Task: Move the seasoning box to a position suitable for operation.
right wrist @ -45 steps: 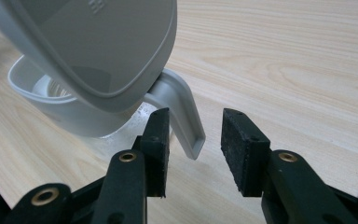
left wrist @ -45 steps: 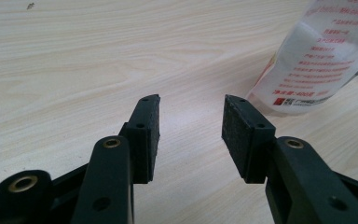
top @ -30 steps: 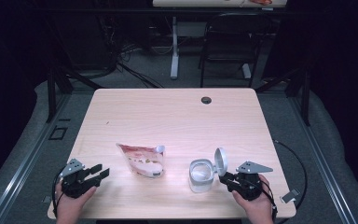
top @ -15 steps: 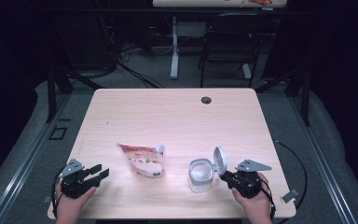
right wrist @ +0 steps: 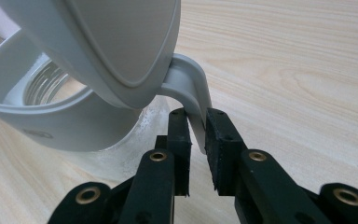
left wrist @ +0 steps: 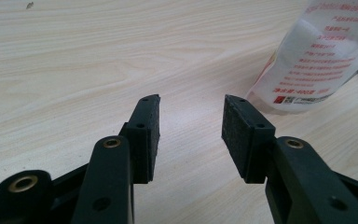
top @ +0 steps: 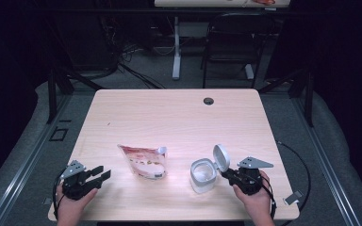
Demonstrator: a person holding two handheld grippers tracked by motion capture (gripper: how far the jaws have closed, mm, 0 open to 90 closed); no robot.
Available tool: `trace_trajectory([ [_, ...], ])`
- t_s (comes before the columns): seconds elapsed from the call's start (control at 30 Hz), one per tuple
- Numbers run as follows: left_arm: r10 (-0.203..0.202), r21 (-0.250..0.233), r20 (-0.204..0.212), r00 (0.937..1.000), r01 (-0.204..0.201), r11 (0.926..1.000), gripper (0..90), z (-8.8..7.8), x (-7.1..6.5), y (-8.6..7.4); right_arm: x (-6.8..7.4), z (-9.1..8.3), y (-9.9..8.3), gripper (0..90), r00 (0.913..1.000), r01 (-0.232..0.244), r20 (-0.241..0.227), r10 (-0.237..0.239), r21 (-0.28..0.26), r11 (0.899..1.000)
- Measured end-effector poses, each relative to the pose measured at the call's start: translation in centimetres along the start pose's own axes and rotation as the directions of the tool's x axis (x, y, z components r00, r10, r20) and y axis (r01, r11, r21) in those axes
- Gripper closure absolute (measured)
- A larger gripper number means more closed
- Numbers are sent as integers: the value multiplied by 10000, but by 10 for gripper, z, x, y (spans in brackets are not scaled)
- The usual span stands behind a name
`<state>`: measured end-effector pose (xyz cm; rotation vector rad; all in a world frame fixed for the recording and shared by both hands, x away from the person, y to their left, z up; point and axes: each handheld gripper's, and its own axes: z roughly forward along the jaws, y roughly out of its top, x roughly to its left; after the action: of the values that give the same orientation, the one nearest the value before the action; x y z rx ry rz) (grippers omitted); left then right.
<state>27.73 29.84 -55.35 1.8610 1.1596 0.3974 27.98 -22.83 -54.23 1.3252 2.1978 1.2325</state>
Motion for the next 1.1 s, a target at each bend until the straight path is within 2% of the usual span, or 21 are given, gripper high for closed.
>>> trace_trajectory([
  [0.63,-15,18,6,10000,15,10000,569,1,-1,0,-4,14,10,798,9999,71,74,-70,-111,9999],
  [0.77,-22,26,7,10000,22,10000,569,1,-1,0,-5,17,14,795,9999,101,-73,-101,-75,9999],
  [0.87,-10,14,31,10000,10,10000,568,1,-1,0,-7,21,15,792,9996,-67,-284,63,-126,9999],
  [1.1,-17,48,14,10000,17,10000,568,2,-1,0,-6,28,20,793,9995,-60,-313,56,-106,9999],
])
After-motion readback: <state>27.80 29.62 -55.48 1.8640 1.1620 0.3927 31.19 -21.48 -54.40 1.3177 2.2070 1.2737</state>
